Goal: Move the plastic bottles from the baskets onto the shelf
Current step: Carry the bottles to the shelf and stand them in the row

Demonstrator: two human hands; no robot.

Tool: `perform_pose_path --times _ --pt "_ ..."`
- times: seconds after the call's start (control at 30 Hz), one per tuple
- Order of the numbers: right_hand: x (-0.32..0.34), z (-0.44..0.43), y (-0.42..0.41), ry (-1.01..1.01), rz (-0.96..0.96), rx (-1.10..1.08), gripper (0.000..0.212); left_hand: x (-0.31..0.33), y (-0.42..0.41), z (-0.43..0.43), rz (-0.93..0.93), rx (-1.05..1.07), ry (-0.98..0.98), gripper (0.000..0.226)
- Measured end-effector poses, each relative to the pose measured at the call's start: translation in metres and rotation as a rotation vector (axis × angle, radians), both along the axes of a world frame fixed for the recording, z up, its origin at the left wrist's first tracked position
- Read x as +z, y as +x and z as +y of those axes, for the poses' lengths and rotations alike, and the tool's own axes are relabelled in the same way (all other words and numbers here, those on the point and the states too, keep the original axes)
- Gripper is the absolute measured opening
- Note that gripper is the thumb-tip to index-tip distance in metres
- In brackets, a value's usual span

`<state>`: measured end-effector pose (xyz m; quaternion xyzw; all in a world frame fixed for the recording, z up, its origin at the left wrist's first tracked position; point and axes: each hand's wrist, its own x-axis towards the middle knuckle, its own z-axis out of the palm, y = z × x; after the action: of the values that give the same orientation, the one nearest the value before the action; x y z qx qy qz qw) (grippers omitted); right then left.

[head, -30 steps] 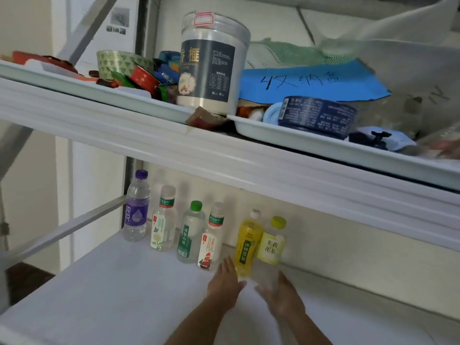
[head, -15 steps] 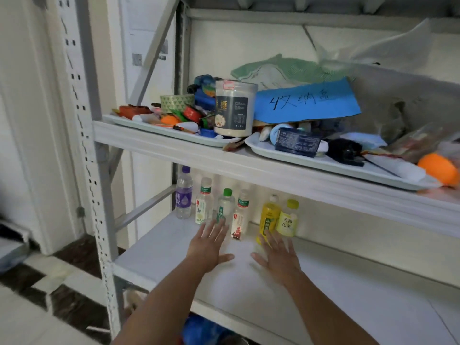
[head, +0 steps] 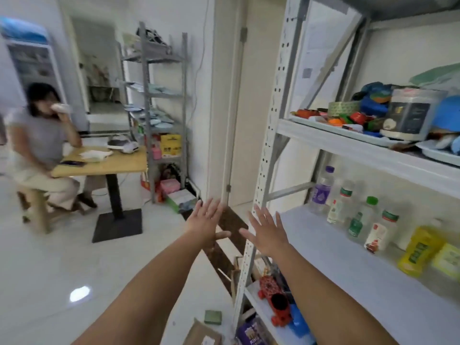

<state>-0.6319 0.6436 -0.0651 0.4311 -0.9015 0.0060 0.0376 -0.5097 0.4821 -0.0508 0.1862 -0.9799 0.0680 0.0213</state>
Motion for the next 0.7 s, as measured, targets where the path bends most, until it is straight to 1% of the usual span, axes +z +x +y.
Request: perform_pose_path --times 0.07,0.13,0.27,0.37,0.63,0.7 --pt "0.009 -0.043 0.026 0.007 -0.002 0.142 0.078 0.008 0.048 -0.021 0.005 0.148 0.002 0.088" --pt "0.013 -0.082 0.055 0.006 0.002 0.273 0.071 0.011 0.099 -0.035 0.002 0.308 -0.002 0.088" --pt "0.015 -0.145 0.132 -0.014 0.004 0.556 0.071 0.013 0.209 -0.044 0.035 0.614 0.007 0.089" --pt "0.009 -0.174 0.202 0.002 -0.001 0.753 0.072 0.006 0.295 -0.035 0.036 0.809 0.015 0.090" --pt "0.000 -0.212 0.410 0.030 0.004 1.209 0.070 -0.010 0.506 0.029 0.074 1.306 0.009 0.091" --pt "-0.002 -0.218 0.461 0.046 0.025 1.301 0.079 -0.017 0.553 0.045 0.060 1.415 0.019 0.092"
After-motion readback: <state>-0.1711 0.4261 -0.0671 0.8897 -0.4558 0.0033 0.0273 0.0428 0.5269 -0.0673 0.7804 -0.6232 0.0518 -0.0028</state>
